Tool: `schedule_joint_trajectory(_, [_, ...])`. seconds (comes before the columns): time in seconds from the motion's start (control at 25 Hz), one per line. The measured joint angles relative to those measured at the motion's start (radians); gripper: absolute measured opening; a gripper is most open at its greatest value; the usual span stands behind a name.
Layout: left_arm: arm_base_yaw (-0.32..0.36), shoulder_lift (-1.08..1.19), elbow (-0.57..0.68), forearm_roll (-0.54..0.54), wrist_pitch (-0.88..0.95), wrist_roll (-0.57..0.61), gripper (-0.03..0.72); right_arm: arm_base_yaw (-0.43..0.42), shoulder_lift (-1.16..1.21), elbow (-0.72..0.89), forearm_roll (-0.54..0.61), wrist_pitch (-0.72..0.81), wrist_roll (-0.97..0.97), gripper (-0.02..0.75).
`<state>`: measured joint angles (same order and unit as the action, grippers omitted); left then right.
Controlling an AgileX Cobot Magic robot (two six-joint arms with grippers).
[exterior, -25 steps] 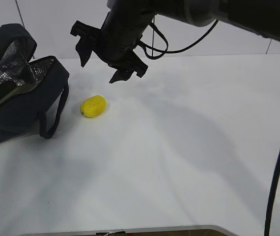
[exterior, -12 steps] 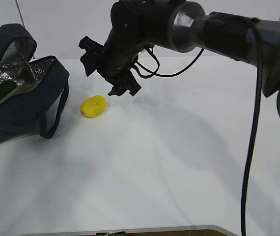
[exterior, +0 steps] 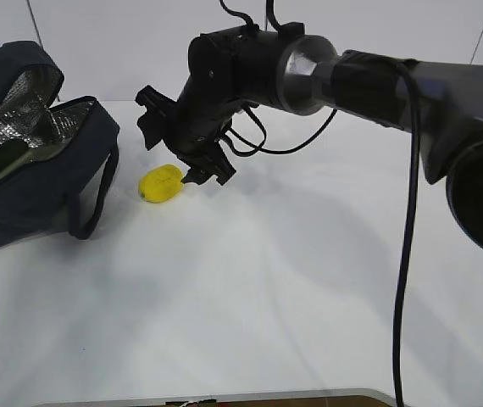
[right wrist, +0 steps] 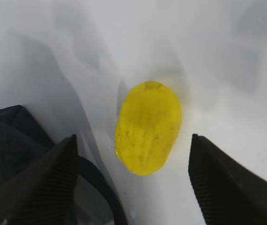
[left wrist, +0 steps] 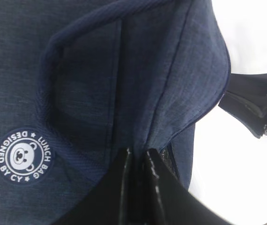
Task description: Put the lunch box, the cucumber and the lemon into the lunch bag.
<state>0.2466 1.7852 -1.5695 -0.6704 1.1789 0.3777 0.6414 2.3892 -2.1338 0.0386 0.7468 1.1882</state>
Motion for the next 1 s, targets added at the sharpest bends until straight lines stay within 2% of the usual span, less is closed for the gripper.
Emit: schedule_joint_trajectory(1.0, [0.0, 0.0, 0.0, 0.003, 0.0, 0.009, 0.011, 0.005, 0.079, -0.012, 0.041, -0.069, 0.002, 0.581])
